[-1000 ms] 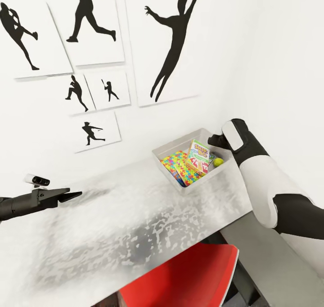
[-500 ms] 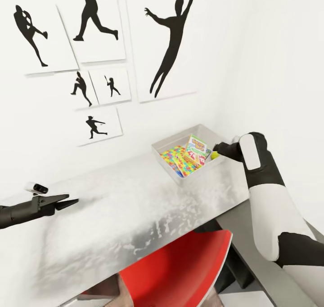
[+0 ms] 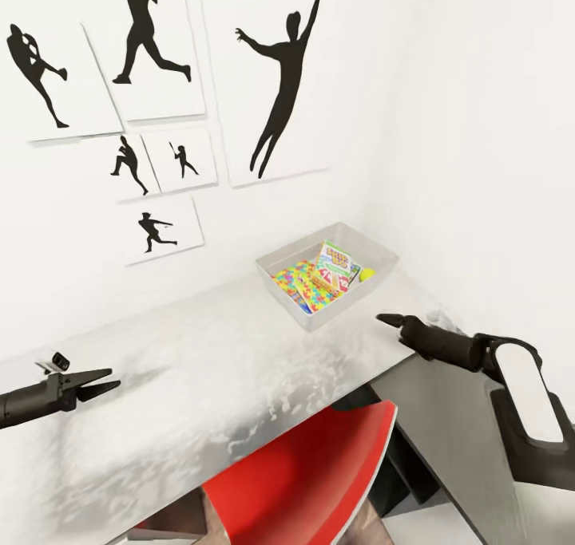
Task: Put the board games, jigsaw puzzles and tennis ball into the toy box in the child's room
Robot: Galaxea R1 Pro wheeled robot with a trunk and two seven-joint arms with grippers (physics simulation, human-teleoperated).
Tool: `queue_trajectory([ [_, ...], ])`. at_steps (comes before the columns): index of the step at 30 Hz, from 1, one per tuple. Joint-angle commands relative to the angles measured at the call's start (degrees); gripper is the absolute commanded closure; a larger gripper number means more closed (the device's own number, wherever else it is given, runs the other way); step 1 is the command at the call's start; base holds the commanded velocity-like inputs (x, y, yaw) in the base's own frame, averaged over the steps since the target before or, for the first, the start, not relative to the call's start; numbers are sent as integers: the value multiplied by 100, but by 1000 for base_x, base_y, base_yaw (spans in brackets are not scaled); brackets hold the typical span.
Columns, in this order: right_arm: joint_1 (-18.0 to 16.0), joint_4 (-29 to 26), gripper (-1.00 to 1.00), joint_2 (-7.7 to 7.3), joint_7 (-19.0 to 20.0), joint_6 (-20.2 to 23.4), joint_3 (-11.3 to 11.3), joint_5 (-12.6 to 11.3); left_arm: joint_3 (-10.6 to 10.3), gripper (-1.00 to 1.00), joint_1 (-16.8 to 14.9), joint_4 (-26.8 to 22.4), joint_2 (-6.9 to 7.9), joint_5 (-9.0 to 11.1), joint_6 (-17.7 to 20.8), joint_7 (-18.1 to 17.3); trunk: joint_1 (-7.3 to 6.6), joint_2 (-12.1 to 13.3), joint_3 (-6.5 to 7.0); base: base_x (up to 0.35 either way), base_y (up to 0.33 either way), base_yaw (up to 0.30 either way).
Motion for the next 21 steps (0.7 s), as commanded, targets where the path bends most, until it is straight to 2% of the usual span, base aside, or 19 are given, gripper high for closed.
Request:
queue_trajectory([
  [1,183,-48,-100,-38,136,17,-101,-172,-3,-100,-3,9,5,-5,61,-21,4,-10,-1,0,0,-108],
  [4,602,-97,-100,-82,727,17,-365,-289,-3,-100,-3,18,8,-9,63,-21,4,-10,25,0,0,-106],
  [5,860,-112,-100,-96,1175,17,-520,-317,-2,-100,-3,23,14,-7,64,-21,4,-10,33,-106,0,-103],
  [6,935,-118,-100,-98,1318,17,-562,-322,-2,-100,-3,23,20,-7,64,-21,4,-10,42,-151,0,-103],
  [9,1326,-133,-100,-102,2080,17,-700,-331,-18,-100,-3,22,146,18,65,-21,4,-10,67,-235,0,-101],
  [12,1614,-132,-100,-98,2431,17,-736,-323,-19,-100,-3,21,205,29,69,-21,4,-10,93,-135,0,-97],
  [14,1723,-135,-100,-93,2530,17,-745,-321,-14,-100,0,26,249,35,72,-21,4,-10,106,-53,0,-66],
  [21,1833,-139,-100,-58,2631,17,-707,-328,-14,-100,1,29,306,39,74,-21,4,-10,116,-12,0,-14],
])
